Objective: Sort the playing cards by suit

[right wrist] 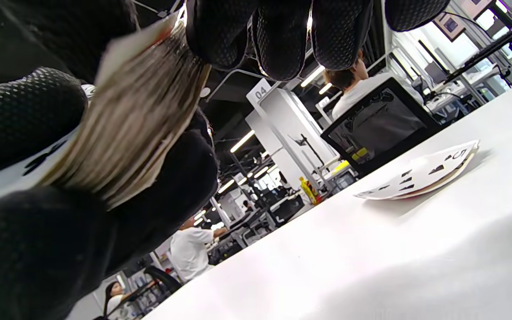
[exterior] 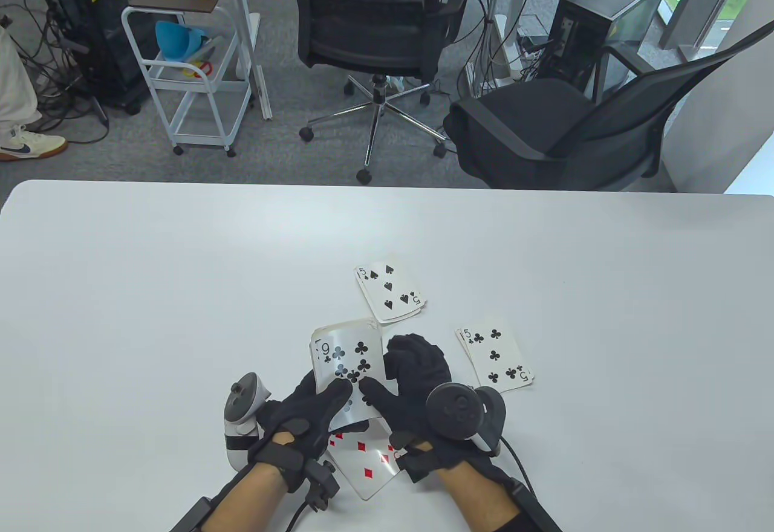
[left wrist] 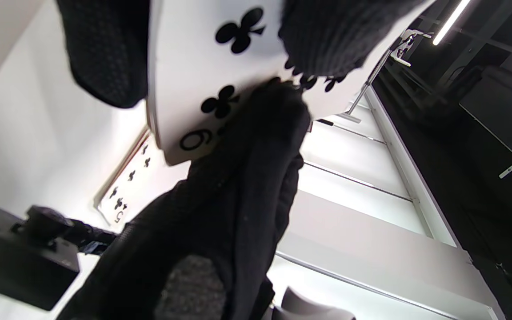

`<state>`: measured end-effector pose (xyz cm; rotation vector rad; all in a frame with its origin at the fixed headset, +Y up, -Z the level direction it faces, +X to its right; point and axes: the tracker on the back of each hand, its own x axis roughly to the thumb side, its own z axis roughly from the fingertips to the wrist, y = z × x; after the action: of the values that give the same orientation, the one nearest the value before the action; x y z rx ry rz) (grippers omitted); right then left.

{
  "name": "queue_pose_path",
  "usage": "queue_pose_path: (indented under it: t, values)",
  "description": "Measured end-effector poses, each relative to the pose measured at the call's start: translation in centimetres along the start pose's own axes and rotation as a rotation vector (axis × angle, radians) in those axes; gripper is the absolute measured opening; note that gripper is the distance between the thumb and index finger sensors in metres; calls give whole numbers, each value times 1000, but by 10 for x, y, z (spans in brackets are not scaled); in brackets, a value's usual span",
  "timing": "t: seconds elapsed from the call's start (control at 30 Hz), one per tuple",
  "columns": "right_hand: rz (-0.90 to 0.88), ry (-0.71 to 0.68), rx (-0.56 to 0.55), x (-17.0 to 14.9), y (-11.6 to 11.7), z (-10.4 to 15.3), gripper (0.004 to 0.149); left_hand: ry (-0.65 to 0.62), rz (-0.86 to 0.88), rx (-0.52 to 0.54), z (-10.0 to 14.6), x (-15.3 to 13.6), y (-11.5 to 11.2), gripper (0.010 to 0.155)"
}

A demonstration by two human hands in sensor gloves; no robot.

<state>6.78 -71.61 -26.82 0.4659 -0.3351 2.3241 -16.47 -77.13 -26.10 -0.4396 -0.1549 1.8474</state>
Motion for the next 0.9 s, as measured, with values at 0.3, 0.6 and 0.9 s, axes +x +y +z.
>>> queue_pose_path:
  t: [0.3, 0.6, 0.9]
  values:
    - [-28, -3, -18, 4, 4, 2, 54, -13, 6, 5, -2, 0, 0, 63]
    - [-43, 0, -78, 3, 0, 1, 40, -6, 24, 0, -2, -1, 0, 64]
    - [-26, 32, -108, -6, -7, -2, 40, 2, 23, 8, -1, -1, 1, 64]
